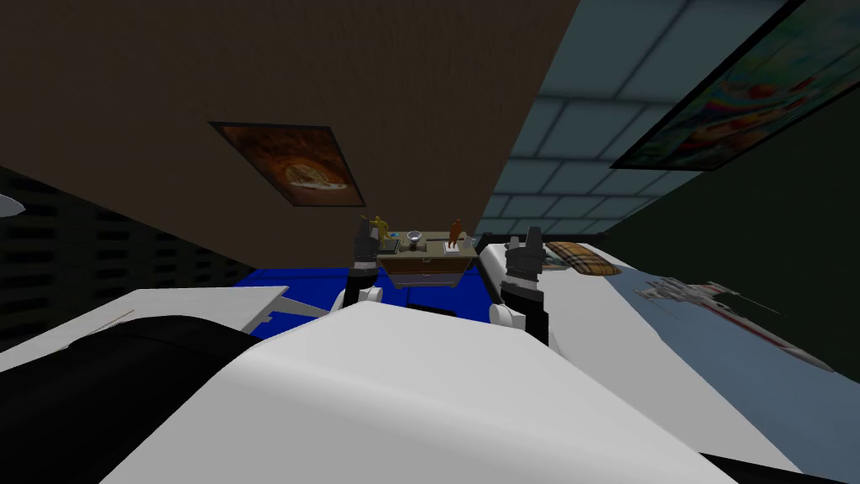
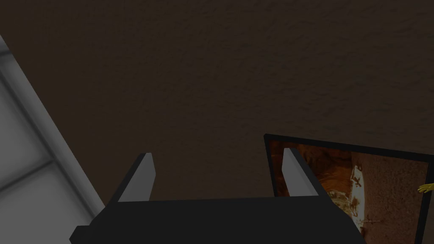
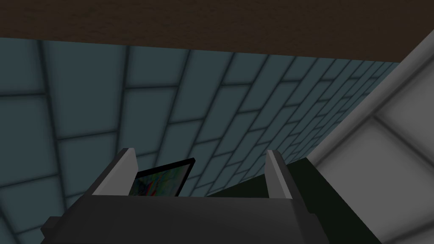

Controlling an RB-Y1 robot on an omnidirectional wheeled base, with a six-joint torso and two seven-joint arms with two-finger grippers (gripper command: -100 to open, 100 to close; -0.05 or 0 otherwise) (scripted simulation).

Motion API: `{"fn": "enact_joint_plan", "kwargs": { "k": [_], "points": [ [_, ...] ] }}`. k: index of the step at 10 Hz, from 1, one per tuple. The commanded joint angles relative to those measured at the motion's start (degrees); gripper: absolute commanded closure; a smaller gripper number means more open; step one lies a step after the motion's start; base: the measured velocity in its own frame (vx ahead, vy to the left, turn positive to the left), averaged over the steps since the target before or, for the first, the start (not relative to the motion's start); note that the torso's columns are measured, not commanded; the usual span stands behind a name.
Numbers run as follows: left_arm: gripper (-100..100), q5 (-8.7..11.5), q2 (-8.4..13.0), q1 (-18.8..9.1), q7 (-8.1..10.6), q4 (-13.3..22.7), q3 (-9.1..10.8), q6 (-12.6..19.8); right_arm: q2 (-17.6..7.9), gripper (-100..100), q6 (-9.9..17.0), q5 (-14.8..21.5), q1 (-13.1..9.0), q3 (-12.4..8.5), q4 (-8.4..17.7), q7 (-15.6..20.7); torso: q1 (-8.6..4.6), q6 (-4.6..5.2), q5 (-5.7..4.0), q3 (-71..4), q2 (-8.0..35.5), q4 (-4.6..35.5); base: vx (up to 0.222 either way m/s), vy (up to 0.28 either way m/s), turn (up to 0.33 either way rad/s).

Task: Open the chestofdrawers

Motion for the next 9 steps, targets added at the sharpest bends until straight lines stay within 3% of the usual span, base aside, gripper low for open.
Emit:
{"fn": "enact_joint_plan", "kwargs": {
  "k": [1, 9],
  "points": [
    [0, 0.0, 0.0, 0.0, 0.0, 0.0, 0.0, 0.0, 0.0, 0, 0.0, 0.0, 0.0, 0.0, 0.0, 0.0, 0.0, 0.0, 0.0, -4.7, 2.3, 2.3, 0.0, 0.0, 0.0],
    [0, 0.0, 0.0, 0.0, 0.0, 0.0, 0.0, 0.0, 0.0, 0, 0.0, 0.0, 0.0, 0.0, 0.0, 0.0, 0.0, 0.0, 0.0, -70.7, 35.4, 35.4, 0.0, 0.0, 0.0]
  ]
}}
